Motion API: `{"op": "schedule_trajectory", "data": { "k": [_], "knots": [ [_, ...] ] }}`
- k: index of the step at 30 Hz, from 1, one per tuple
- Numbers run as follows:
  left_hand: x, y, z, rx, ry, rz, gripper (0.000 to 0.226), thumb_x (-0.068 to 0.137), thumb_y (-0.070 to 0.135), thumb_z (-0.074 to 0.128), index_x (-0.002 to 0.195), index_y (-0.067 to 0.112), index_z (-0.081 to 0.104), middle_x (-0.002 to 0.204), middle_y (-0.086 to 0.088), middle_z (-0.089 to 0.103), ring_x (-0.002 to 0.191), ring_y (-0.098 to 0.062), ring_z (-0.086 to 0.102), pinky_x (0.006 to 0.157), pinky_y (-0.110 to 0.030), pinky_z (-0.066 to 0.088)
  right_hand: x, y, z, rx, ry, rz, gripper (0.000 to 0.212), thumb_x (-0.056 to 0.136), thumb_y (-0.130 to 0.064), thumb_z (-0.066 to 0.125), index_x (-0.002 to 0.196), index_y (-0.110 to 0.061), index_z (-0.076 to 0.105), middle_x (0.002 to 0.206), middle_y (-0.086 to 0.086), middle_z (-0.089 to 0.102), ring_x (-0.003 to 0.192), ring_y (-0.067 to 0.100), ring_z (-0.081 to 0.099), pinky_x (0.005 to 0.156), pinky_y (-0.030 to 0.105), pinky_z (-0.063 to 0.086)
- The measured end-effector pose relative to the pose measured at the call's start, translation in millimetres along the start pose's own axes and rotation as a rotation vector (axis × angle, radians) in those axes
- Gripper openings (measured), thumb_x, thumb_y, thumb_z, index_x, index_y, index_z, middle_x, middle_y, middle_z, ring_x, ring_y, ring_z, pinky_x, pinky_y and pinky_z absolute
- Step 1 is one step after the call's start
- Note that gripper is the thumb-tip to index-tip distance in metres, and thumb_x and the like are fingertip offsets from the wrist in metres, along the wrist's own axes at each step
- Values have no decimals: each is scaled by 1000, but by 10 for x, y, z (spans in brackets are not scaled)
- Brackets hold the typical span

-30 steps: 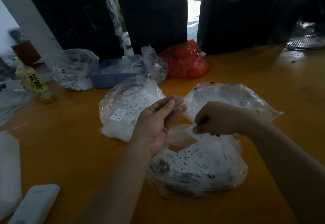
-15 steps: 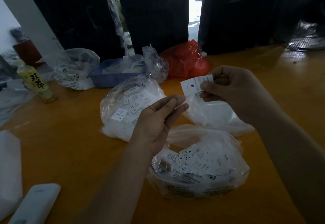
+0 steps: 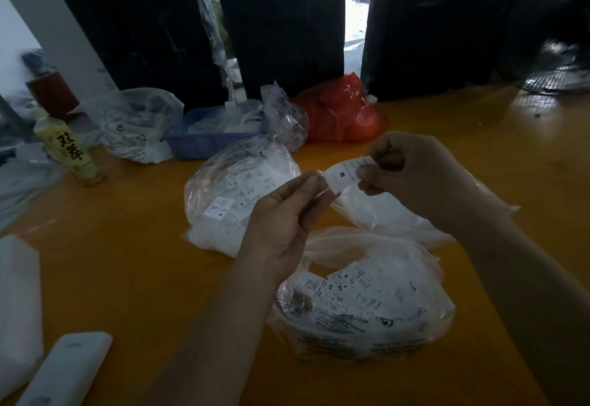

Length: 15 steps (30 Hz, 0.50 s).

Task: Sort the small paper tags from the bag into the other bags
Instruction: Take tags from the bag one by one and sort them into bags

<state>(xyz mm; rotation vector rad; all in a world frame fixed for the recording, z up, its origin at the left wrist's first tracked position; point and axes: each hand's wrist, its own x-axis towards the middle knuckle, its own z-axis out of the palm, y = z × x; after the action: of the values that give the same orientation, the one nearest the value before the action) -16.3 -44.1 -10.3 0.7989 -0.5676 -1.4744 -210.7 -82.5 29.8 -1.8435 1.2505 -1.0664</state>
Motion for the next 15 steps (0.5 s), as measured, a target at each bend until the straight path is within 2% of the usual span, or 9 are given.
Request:
{"op": "schedule_trajectory", "data": {
  "k": [4,9,12,15],
  "knots": [
    [-27,-3,20,63,-16,-3,35,77,11,78,110,1,74,109,-21,78,98,-27,78,74,-26,63,-8,10,41,17,-23,-4,12,88,-11,76,90,-19,67,78,-7,76,70,9,75,62,16,58],
    [-27,-4,16,122,38,4,20,89,12,73,108,6,76,107,-15,79,96,-25,79,74,-31,65,12,26,16,9,18,18,8,91,-15,75,91,-17,67,78,-10,77,71,9,75,68,25,62],
    [-25,0,30,93,50,20,36,77,16,79,109,3,74,106,-16,79,96,-26,78,74,-29,64,12,18,-14,-17,10,40,11,88,-16,77,91,-18,66,78,-11,77,71,7,75,72,30,63],
    [-31,-11,29,82,43,26,44,71,16,82,110,0,72,104,-18,79,96,-28,78,76,-27,63,7,8,-26,-26,-10,58,13,86,-16,79,91,-18,66,78,-7,77,72,9,76,77,41,64]
  ]
}}
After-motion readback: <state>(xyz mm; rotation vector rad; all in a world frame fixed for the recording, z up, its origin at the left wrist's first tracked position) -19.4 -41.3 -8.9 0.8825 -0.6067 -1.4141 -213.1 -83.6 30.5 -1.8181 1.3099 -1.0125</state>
